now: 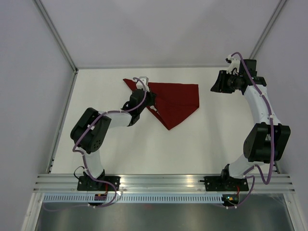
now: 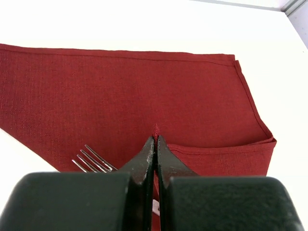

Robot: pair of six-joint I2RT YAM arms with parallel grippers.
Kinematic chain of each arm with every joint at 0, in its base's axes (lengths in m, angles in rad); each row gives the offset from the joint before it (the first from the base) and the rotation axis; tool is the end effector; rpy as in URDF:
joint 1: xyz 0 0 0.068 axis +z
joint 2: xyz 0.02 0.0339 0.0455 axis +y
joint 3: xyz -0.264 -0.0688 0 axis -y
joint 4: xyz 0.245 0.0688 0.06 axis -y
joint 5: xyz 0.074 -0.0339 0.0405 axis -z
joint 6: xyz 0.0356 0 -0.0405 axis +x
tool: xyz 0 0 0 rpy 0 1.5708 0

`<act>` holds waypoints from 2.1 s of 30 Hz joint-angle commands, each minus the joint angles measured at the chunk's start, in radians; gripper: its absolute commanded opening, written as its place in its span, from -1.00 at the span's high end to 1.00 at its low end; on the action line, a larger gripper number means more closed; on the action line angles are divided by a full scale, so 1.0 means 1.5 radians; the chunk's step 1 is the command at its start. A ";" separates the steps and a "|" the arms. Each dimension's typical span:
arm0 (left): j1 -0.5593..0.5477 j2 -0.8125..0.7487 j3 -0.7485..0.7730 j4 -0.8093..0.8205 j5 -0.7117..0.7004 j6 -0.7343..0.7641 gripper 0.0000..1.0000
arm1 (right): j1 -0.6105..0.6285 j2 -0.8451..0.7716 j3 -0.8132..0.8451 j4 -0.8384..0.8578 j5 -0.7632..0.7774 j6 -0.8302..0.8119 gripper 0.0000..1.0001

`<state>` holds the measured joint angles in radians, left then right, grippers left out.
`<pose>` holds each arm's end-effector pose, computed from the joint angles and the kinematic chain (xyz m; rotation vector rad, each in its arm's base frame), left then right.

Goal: Fold the napkin, place the utensils inside, and roll it up
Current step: Fold the napkin at the center of the board.

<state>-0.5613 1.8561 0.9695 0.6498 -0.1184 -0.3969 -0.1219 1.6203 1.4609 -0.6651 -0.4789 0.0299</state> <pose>0.3425 -0.2104 0.1892 0.0655 1.8422 -0.5715 0.3555 -0.0270 0.3200 -0.0453 2.3378 0.5258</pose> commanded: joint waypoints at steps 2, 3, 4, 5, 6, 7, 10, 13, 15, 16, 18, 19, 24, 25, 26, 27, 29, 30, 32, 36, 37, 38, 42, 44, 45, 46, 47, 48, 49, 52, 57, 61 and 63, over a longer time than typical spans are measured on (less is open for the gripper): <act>0.014 0.019 0.029 -0.007 0.024 -0.034 0.95 | -0.002 0.008 -0.003 0.008 -0.014 0.005 0.12; 0.015 0.021 0.029 -0.006 0.025 -0.036 0.95 | -0.002 0.007 -0.003 0.009 -0.014 0.004 0.12; 0.020 0.022 0.029 -0.007 0.028 -0.039 0.95 | -0.002 0.007 -0.003 0.009 -0.014 0.005 0.12; 0.021 0.023 0.028 -0.006 0.030 -0.040 0.95 | -0.003 0.009 -0.003 0.008 -0.014 0.005 0.12; 0.023 0.025 0.028 -0.006 0.036 -0.042 0.95 | -0.002 0.010 -0.003 0.008 -0.014 0.005 0.12; 0.028 0.028 0.027 -0.007 0.041 -0.045 0.95 | -0.001 0.010 -0.003 0.009 -0.014 0.004 0.12; 0.034 0.032 0.028 -0.012 0.045 -0.055 0.94 | -0.001 0.011 -0.003 0.010 -0.013 0.003 0.12; 0.042 0.036 0.029 -0.013 0.045 -0.067 0.92 | 0.000 0.012 -0.003 0.009 -0.011 0.002 0.12; 0.046 0.041 0.032 -0.017 0.049 -0.070 0.88 | 0.000 0.013 -0.003 0.009 -0.011 0.002 0.12; 0.049 0.042 0.034 -0.019 0.048 -0.073 0.88 | 0.000 0.012 -0.003 0.010 -0.011 0.000 0.12; 0.051 0.044 0.036 -0.026 0.048 -0.074 0.82 | 0.000 0.013 -0.003 0.009 -0.010 0.000 0.12; 0.053 0.045 0.038 -0.027 0.049 -0.075 0.79 | 0.000 0.014 -0.003 0.010 -0.010 0.000 0.12; 0.061 0.049 0.047 -0.041 0.057 -0.079 0.37 | 0.000 0.013 -0.003 0.009 -0.011 0.000 0.12; 0.063 0.050 0.049 -0.046 0.059 -0.079 0.32 | 0.001 0.013 -0.003 0.009 -0.010 -0.001 0.12; 0.064 0.050 0.054 -0.049 0.059 -0.079 0.25 | 0.001 0.012 -0.003 0.009 -0.010 0.000 0.12; 0.065 0.050 0.056 -0.053 0.063 -0.079 0.16 | 0.001 0.012 -0.003 0.009 -0.011 0.000 0.12; 0.067 0.046 0.058 -0.057 0.063 -0.079 0.11 | 0.000 0.012 -0.004 0.009 -0.011 0.000 0.12; 0.069 0.042 0.057 -0.057 0.063 -0.078 0.03 | 0.001 0.011 -0.004 0.009 -0.011 -0.001 0.12; 0.074 0.035 0.057 -0.056 0.063 -0.077 0.01 | 0.001 0.011 -0.004 0.010 -0.013 0.000 0.12; 0.092 0.018 0.065 -0.069 0.055 -0.083 -0.04 | 0.008 0.016 0.001 0.008 -0.015 0.002 0.12; 0.098 0.012 0.069 -0.080 0.051 -0.090 -0.06 | 0.008 0.015 -0.001 0.009 -0.016 0.003 0.11; 0.107 0.011 0.074 -0.090 0.046 -0.110 -0.08 | 0.007 0.015 0.000 0.010 -0.017 0.004 0.12; 0.185 0.028 0.139 -0.181 0.070 -0.169 -0.09 | 0.015 0.024 0.008 0.009 -0.018 0.000 0.11; 0.207 0.046 0.189 -0.221 0.072 -0.179 -0.09 | 0.016 0.023 0.004 0.010 -0.017 0.002 0.12; 0.228 0.051 0.200 -0.240 0.069 -0.185 -0.11 | 0.016 0.025 0.005 0.009 -0.018 0.000 0.12; 0.236 0.058 0.223 -0.245 0.065 -0.187 -0.12 | 0.016 0.028 0.006 0.009 -0.018 -0.001 0.11; 0.244 0.064 0.237 -0.251 0.056 -0.187 -0.14 | 0.017 0.029 0.006 0.009 -0.018 -0.001 0.12; 0.259 0.082 0.251 -0.274 0.052 -0.191 -0.16 | 0.018 0.029 0.005 0.010 -0.018 -0.003 0.12; 0.264 0.090 0.278 -0.283 0.053 -0.191 -0.17 | 0.017 0.028 0.003 0.009 -0.018 -0.004 0.12; 0.284 0.132 0.324 -0.304 0.053 -0.207 -0.18 | 0.017 0.027 0.000 0.009 -0.018 -0.003 0.12; 0.295 0.215 0.411 -0.350 0.062 -0.219 -0.70 | 0.017 0.028 -0.005 0.011 -0.017 -0.004 0.12; 0.295 0.230 0.429 -0.365 0.032 -0.222 -0.71 | 0.017 0.035 -0.005 0.009 -0.016 -0.006 0.13; 0.295 0.241 0.459 -0.383 0.024 -0.221 -0.71 | 0.018 0.040 -0.004 0.012 -0.018 -0.003 0.13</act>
<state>-0.1192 2.2108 1.5639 0.1169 -0.0536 -0.6895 -0.0990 1.6691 1.4609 -0.6651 -0.4850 0.0265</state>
